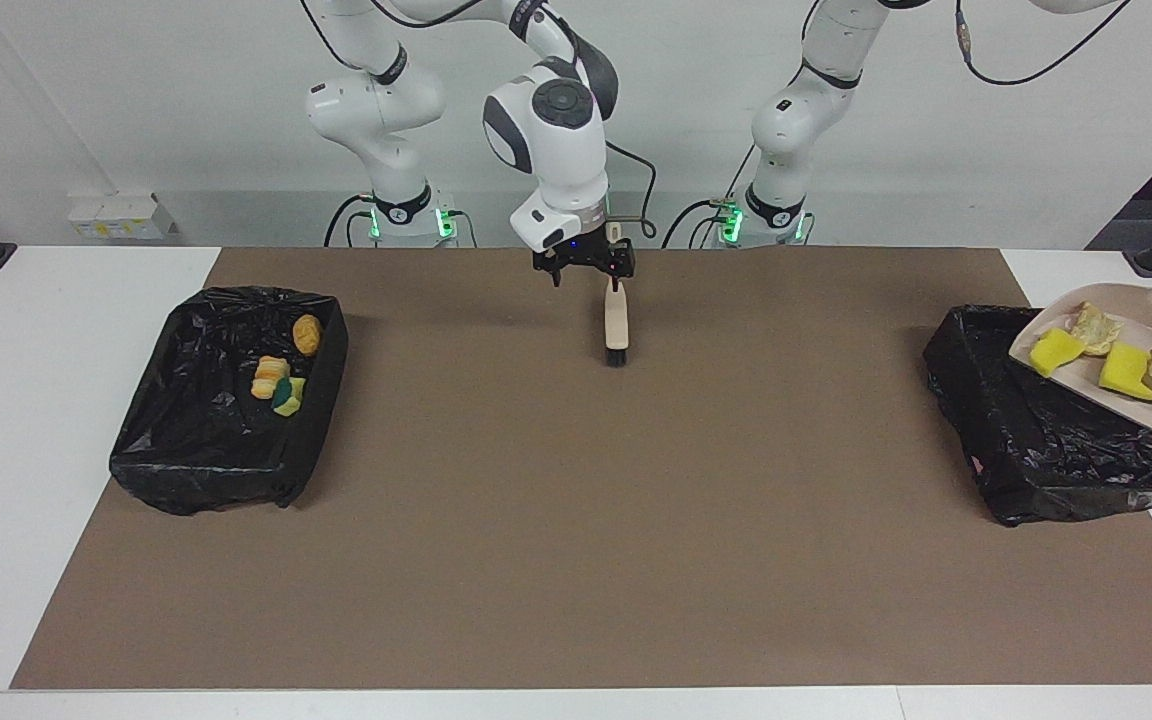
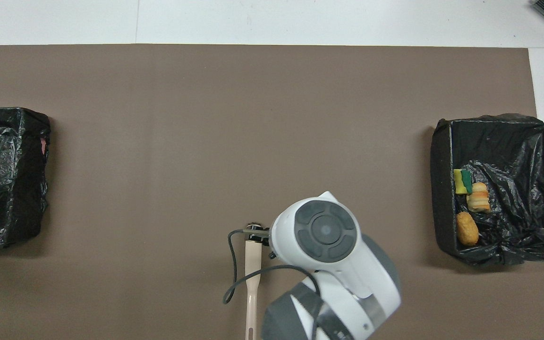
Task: Sweep and dump trash in bin
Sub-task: 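Dump the dustpan with the left gripper while the right gripper lays the brush, then withdraw the right gripper while the left gripper carries the dustpan back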
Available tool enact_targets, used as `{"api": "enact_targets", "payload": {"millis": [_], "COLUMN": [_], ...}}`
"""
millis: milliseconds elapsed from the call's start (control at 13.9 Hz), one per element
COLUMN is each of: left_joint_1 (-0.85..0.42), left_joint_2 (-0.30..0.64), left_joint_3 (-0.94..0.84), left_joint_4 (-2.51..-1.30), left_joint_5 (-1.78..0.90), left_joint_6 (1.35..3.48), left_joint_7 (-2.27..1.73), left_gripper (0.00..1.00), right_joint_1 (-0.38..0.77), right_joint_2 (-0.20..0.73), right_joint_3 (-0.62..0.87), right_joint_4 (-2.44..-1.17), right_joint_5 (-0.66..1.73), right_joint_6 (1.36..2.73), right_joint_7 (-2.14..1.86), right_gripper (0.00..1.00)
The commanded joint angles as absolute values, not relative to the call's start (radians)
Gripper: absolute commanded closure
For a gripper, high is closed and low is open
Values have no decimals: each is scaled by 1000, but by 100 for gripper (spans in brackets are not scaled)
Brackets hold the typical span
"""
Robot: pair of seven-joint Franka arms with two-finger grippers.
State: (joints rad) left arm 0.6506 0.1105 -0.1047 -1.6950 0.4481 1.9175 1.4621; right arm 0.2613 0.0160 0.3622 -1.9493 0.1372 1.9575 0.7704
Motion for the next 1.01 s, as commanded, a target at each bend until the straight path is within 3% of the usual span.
{"api": "enact_targets", "payload": {"millis": [0, 433, 938], "left_joint_1": [582, 508, 399], "left_joint_2": [124, 126, 110], "left_joint_3": [-98, -101, -104], "left_joint_4": [-1681, -1687, -1634], "left_joint_5": [589, 851, 1002], "left_joint_6": [1975, 2002, 1927], "left_joint_7": [1512, 1529, 1589], "left_gripper": [100, 100, 100], "right_joint_1": [149, -31, -41], "right_joint_2": [11, 17, 20], "right_joint_3": [365, 351, 347], "right_joint_4": [-1830, -1614, -1540], "right_joint_5": [135, 17, -107], "right_joint_6": [1843, 1694, 1632], "right_joint_7": [663, 528, 445], "right_gripper": [0, 0, 0]}}
